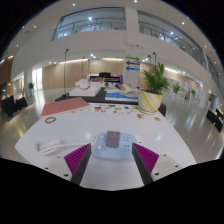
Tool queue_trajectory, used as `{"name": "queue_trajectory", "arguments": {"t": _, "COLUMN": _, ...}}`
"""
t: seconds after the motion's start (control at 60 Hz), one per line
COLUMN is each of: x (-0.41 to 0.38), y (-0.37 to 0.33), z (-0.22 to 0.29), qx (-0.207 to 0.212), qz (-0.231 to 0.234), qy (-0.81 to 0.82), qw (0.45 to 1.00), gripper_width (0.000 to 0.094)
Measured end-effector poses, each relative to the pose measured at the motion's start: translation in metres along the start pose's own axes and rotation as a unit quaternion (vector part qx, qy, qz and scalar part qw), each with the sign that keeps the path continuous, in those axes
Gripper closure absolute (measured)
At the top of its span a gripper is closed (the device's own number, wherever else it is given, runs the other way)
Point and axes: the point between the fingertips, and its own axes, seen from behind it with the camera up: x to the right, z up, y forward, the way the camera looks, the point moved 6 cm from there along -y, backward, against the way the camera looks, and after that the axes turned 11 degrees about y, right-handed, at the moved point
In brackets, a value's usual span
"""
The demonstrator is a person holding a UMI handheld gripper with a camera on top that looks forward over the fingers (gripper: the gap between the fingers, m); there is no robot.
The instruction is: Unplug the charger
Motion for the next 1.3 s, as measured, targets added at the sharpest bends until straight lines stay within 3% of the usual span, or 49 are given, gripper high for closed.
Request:
{"name": "queue_trajectory", "arguments": {"t": 0.35, "x": -0.004, "y": 0.089, "z": 0.002, "qx": -0.007, "qz": -0.023, "qy": -0.006, "qw": 1.0, "gripper_width": 0.0096}}
{"name": "queue_trajectory", "arguments": {"t": 0.45, "x": 0.001, "y": 0.093, "z": 0.009, "qx": 0.005, "qz": -0.04, "qy": -0.003, "qw": 0.999, "gripper_width": 0.0685}}
{"name": "queue_trajectory", "arguments": {"t": 0.533, "x": 0.0, "y": 0.099, "z": 0.015, "qx": -0.012, "qz": -0.04, "qy": 0.015, "qw": 0.999, "gripper_width": 0.0754}}
{"name": "queue_trajectory", "arguments": {"t": 0.683, "x": 0.005, "y": 0.076, "z": 0.089, "qx": 0.059, "qz": -0.029, "qy": 0.034, "qw": 0.997, "gripper_width": 0.0757}}
{"name": "queue_trajectory", "arguments": {"t": 0.817, "x": 0.052, "y": 0.048, "z": 0.154, "qx": 0.082, "qz": -0.049, "qy": 0.047, "qw": 0.994, "gripper_width": 0.0757}}
{"name": "queue_trajectory", "arguments": {"t": 0.95, "x": 0.117, "y": 0.042, "z": 0.154, "qx": 0.032, "qz": -0.086, "qy": 0.025, "qw": 0.996, "gripper_width": 0.0756}}
{"name": "queue_trajectory", "arguments": {"t": 1.167, "x": 0.188, "y": 0.084, "z": 0.055, "qx": -0.108, "qz": -0.101, "qy": 0.021, "qw": 0.989, "gripper_width": 0.0725}}
{"name": "queue_trajectory", "arguments": {"t": 1.3, "x": 0.203, "y": 0.099, "z": 0.029, "qx": -0.138, "qz": -0.093, "qy": 0.007, "qw": 0.986, "gripper_width": 0.0665}}
